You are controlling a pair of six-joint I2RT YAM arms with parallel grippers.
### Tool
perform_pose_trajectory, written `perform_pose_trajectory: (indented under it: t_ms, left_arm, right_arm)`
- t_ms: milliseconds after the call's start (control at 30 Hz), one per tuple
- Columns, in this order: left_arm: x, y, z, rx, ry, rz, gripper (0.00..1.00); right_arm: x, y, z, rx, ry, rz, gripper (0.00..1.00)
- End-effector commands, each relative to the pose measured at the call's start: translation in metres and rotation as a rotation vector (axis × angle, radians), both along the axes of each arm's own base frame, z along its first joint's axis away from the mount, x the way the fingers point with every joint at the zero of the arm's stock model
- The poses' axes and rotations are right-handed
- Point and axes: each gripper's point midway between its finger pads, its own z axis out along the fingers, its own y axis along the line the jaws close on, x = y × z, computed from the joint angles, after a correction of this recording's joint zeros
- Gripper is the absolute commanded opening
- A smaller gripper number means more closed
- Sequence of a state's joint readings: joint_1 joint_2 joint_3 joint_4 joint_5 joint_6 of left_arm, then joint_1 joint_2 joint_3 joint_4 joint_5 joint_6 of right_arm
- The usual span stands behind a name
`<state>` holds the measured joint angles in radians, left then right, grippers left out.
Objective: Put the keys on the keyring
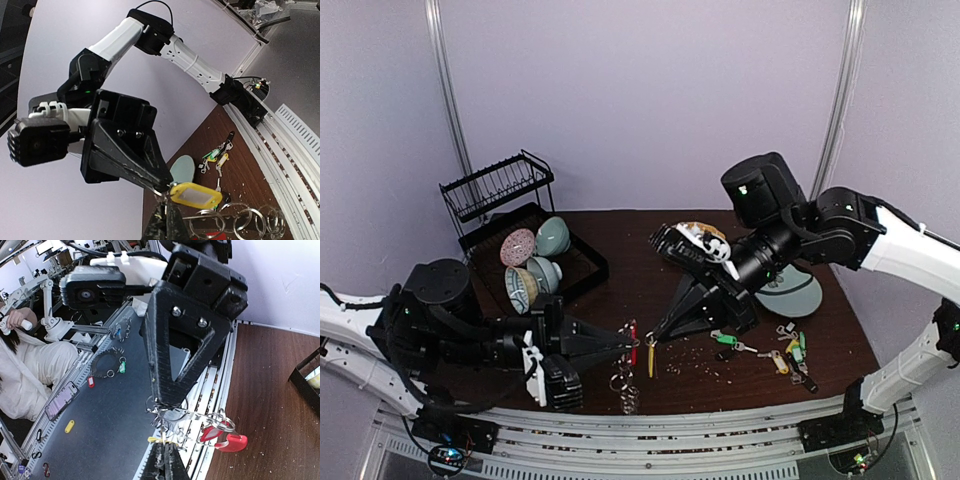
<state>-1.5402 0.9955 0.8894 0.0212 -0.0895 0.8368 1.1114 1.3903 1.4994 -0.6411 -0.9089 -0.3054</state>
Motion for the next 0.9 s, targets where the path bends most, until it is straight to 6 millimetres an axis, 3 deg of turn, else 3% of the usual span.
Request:
perform_pose_trajectory:
  t_ms: [0, 333, 867]
  left_arm:
    - [0.0, -0.004, 0.016, 0.0, -0.088, -0.005, 0.0]
    - [0.004, -0.003, 0.009, 0.063, -0.119, 0.014, 0.0]
    - [0.0, -0.006, 0.004, 0.085, -0.095, -0.012, 0.0]
  right_arm:
    - [-0.001, -0.005, -0.012, -0.083, -0.007, 0.017, 0.0]
    - [-0.009, -0.01, -0.02, -0.146, 0.015, 0.077, 0.0]
    - [-0.002, 0.008, -0.019, -0.126, -0.02, 0.058, 0.0]
